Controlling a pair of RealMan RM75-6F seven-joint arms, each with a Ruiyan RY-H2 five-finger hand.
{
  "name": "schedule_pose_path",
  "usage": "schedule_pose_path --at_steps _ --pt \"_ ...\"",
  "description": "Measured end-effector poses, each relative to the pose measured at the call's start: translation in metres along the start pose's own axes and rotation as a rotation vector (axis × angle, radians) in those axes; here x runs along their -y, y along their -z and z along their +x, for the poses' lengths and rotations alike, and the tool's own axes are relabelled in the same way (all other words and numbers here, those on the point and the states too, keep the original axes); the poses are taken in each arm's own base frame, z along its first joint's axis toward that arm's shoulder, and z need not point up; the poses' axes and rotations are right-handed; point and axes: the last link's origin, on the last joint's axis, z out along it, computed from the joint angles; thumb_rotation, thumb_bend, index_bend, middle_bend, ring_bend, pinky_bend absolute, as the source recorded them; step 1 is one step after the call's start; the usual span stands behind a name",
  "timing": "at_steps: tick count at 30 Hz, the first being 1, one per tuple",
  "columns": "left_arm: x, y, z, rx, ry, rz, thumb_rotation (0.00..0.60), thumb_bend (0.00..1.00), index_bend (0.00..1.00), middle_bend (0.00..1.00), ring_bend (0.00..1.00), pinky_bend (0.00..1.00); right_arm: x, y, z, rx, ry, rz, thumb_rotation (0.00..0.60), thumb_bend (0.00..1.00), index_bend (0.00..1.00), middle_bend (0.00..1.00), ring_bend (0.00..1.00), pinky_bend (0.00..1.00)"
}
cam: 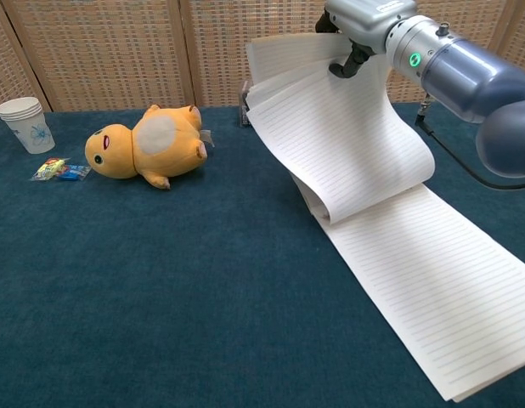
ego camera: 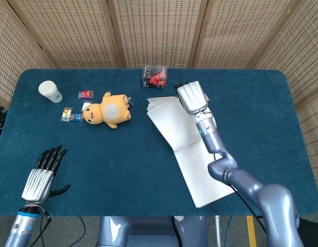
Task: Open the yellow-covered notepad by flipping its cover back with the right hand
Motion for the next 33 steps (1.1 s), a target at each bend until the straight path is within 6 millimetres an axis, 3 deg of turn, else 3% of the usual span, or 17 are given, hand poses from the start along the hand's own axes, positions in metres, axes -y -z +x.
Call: schedule_pose_path --at_steps 15,22,26,28,30,33 --pt "0.001 -0.002 -0.002 0.01 -0.003 0.004 0.6 0.06 0.0 0.0 0.0 0.04 0.008 -0.015 -0.01 0.047 0.041 0.028 0.6 0.61 0.73 0.72 0.62 0.81" --pt "0.002 -0.004 -0.005 0.021 -0.005 0.013 0.6 0.06 0.0 0.0 0.0 0.04 0.025 -0.02 -0.018 0.076 0.07 0.081 0.6 0.59 0.72 0.7 0.6 0.8" --pt "0.003 -0.004 -0.005 0.023 -0.004 0.015 0.6 0.06 0.0 0.0 0.0 0.04 0.033 -0.023 -0.021 0.087 0.084 0.095 0.6 0.44 0.67 0.61 0.53 0.69" --pt "0.003 -0.004 -0.005 0.024 -0.003 0.018 0.6 0.06 0.0 0.0 0.0 0.04 0.036 -0.024 -0.023 0.095 0.086 0.1 0.6 0.36 0.6 0.54 0.45 0.58" --pt "0.004 -0.004 -0.005 0.026 -0.003 0.018 0.6 0.06 0.0 0.0 0.0 0.04 0.039 -0.024 -0.024 0.103 0.08 0.103 0.6 0.25 0.49 0.42 0.33 0.48" --pt "0.004 -0.004 -0.006 0.03 -0.004 0.018 0.6 0.06 0.0 0.0 0.0 0.04 0.04 -0.025 -0.026 0.116 0.071 0.093 0.6 0.15 0.35 0.3 0.23 0.44"
